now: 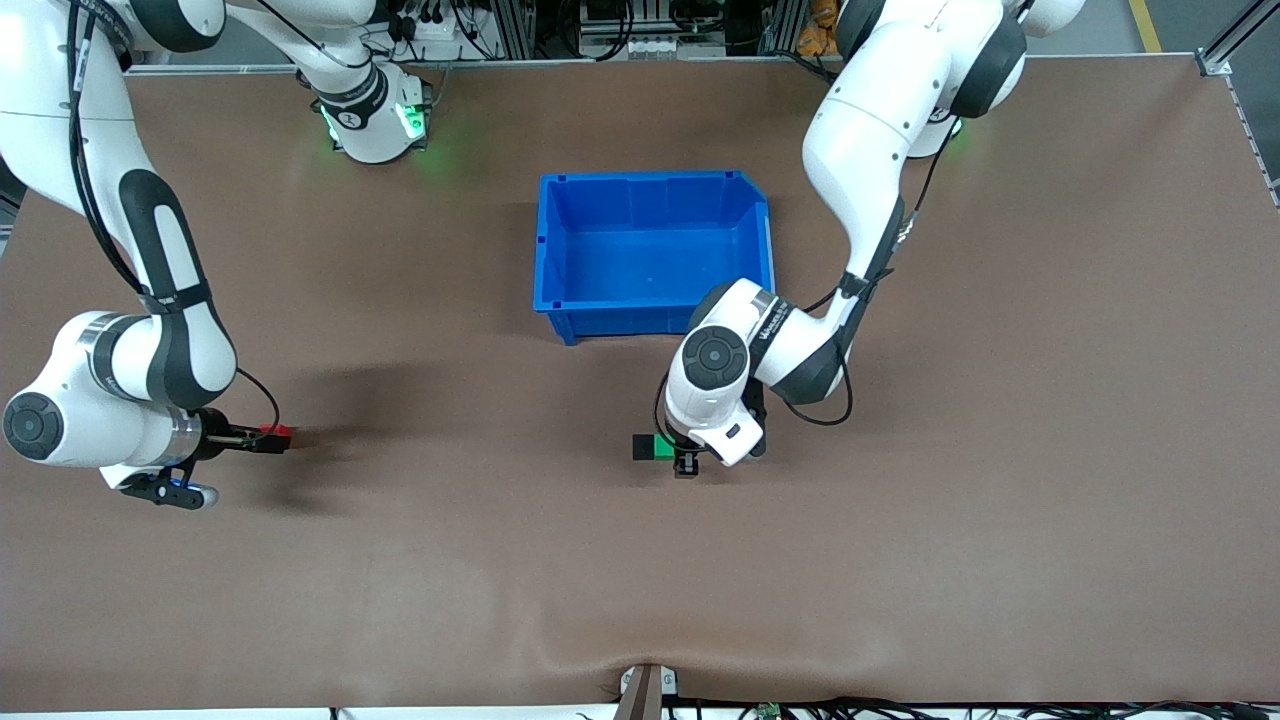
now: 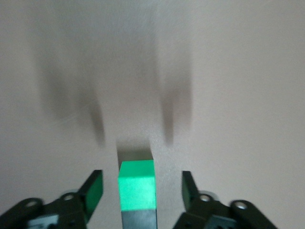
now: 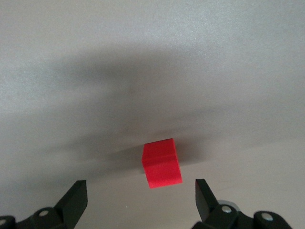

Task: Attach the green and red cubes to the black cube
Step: 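Set the green cube beside the black cube and open the left gripper, then lift the left gripper away while the right gripper lowers over red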

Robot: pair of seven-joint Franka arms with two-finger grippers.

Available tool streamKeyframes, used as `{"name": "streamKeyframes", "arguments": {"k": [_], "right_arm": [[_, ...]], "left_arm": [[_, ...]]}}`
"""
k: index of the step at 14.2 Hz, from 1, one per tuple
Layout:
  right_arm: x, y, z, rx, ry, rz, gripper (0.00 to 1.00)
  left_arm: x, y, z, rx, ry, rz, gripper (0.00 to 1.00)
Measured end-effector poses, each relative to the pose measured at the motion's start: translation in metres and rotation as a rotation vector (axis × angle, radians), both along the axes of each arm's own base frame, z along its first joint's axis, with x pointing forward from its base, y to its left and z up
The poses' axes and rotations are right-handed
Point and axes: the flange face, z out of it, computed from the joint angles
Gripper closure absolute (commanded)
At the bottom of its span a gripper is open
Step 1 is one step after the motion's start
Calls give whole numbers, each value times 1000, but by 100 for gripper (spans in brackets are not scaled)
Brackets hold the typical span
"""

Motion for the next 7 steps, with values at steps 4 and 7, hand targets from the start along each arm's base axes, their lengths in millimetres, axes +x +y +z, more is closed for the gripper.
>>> {"name": "streamKeyframes", "arguments": {"k": [4,7], "right_arm": [[1,-10,-6,10,-30,79,2],[0,-16,-16,8,-33,93,8]], "left_arm": [[10,20,85,4,-26,-108,0],[20,60,154,15,-33,-238,0]]}}
